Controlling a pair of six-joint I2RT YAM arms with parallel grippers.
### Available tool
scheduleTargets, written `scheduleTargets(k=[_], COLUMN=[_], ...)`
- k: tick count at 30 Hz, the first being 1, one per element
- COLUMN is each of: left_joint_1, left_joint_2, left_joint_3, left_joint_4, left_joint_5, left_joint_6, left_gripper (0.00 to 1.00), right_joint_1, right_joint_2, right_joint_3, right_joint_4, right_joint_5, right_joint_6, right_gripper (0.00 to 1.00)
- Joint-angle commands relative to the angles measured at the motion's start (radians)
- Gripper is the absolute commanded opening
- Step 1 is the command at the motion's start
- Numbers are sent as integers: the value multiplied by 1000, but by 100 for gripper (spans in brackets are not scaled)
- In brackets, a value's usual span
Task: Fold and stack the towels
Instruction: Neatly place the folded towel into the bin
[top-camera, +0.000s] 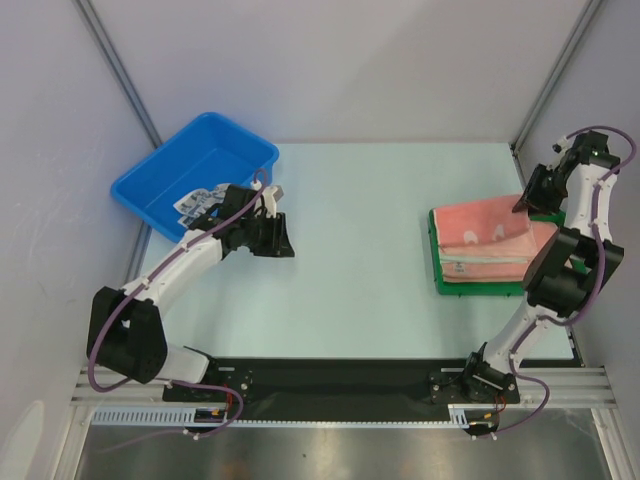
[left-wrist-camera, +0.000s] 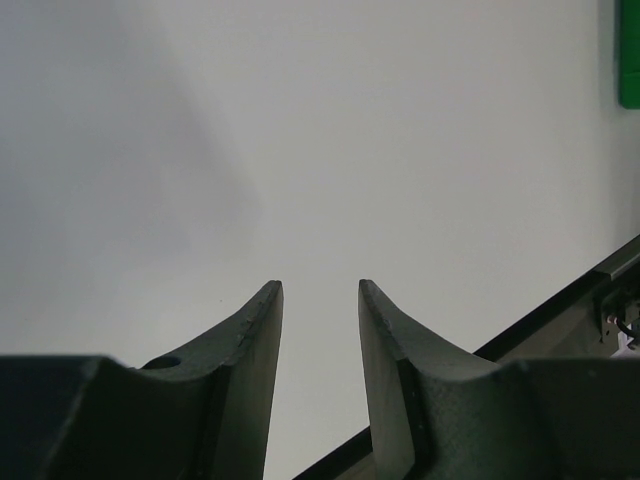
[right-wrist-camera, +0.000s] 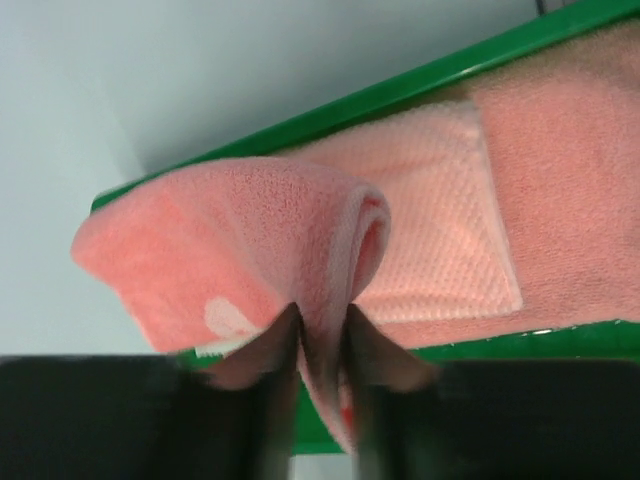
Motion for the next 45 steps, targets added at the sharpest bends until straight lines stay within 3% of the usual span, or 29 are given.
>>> scheduleTargets(k=[1, 6, 9, 13, 17, 23, 28, 33, 40, 45], left_joint_1=[11, 11, 11, 11, 13, 11, 14, 17, 30, 94], left_joint_2=[6, 6, 3, 1, -4, -19, -33, -24, 9, 76], left_joint_3=[46, 49, 49, 51, 48, 57, 117, 167, 221, 383], left_joint_4=[17, 10, 10, 16, 20, 29, 21, 18, 0, -51], left_joint_5=[33, 30, 31, 36, 47, 70, 19, 11, -55, -111], left_joint_6=[19, 22, 22, 18, 15, -5, -30, -57, -62, -61], left_gripper=[42, 42, 43, 43, 43, 43, 43, 44, 44, 44], right_joint_1=[-31, -37, -29, 18, 142, 264, 389, 428, 451, 459], right_joint_2=[90, 78, 29, -107, -203, -211, -155, -131, -218, -287], right_joint_3=[89, 103, 75, -38, -197, -327, -457, -543, -600, -583], right_joint_4=[-25, -44, -12, 83, 232, 366, 432, 459, 513, 504], right_joint_5=[103, 219, 215, 137, 66, -37, 5, 15, -79, -14], right_joint_6=[55, 110, 138, 173, 205, 230, 238, 224, 248, 297], right_gripper=[41, 47, 49, 50, 49, 47, 47, 44, 45, 51])
